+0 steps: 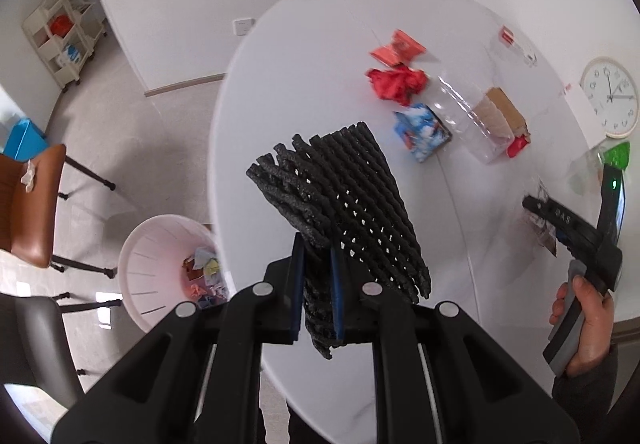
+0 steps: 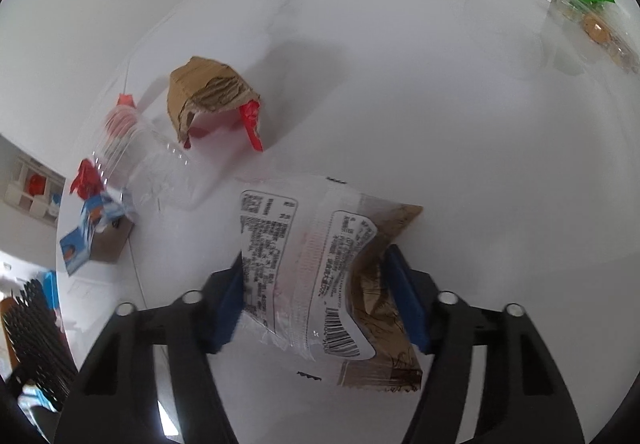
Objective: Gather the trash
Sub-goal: 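Grasp the black foam net with the left tool while the right tool grasps the snack bag, then carry the foam net and snack bag over the white bin and open both tools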
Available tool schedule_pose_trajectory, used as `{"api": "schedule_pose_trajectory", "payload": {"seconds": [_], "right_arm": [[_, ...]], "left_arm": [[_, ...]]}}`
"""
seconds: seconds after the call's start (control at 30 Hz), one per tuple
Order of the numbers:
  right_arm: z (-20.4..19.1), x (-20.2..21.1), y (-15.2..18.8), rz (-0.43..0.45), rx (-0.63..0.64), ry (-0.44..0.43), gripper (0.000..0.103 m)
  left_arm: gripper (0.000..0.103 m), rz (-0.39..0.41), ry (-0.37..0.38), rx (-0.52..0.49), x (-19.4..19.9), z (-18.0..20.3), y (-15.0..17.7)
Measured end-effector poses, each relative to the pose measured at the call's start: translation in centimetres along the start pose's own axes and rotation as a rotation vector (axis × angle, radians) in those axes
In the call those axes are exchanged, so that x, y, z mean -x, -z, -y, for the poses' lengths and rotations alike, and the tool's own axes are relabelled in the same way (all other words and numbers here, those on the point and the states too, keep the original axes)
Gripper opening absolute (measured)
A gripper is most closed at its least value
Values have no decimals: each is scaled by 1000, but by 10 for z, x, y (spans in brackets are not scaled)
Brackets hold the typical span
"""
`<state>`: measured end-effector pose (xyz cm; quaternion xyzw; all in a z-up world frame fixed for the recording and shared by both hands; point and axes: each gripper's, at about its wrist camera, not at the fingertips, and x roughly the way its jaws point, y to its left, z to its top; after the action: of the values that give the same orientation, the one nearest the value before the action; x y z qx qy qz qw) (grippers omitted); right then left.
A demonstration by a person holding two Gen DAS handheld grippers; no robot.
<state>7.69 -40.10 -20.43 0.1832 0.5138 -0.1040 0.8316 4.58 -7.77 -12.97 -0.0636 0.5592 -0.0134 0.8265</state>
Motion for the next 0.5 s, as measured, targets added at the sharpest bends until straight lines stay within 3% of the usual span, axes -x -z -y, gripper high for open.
{"api": "schedule_pose_trajectory", "payload": {"seconds": [0.23,0.5], "right_arm": [[-24,49,26,4,81,-148,62],[-153,101,89,-64,366,-376,62]], "left_arm": [[11,40,-42,55,26,-61,17],[11,9,-132,152,32,-151,41]]}}
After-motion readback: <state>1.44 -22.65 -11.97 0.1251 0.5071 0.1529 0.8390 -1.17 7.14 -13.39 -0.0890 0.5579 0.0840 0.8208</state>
